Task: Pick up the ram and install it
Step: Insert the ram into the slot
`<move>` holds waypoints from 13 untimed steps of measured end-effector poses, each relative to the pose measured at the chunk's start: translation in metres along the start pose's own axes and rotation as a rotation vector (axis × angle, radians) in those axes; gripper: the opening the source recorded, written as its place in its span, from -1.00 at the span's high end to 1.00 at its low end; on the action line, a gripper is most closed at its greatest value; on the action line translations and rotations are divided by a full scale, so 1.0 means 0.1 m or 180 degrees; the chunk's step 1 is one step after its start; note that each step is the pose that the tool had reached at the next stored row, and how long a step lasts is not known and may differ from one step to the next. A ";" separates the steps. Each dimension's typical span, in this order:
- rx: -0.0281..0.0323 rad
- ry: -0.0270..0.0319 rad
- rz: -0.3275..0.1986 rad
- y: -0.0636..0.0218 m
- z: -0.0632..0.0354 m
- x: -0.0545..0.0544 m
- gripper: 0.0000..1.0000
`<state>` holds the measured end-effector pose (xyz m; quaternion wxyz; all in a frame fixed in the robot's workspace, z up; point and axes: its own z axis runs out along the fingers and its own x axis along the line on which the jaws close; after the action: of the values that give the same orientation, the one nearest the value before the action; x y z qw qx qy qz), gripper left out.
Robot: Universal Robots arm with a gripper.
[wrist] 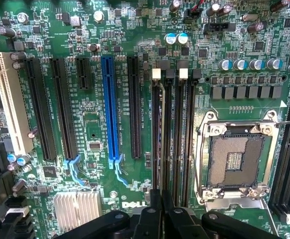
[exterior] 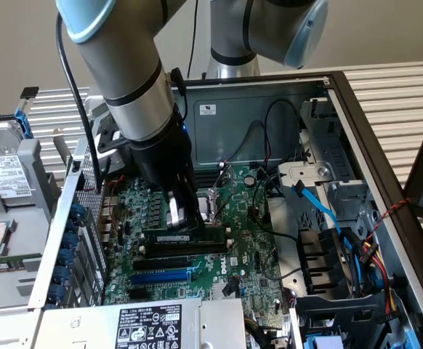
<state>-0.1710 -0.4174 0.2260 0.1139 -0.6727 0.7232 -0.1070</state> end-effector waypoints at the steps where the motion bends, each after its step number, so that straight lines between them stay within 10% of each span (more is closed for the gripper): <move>1: 0.0001 0.0000 0.0000 0.002 0.001 0.00 0.76; 13: 0.0078 0.0025 -0.0010 0.027 -0.003 0.00 0.76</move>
<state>-0.1736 -0.4167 0.2255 0.1192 -0.6719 0.7213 -0.1187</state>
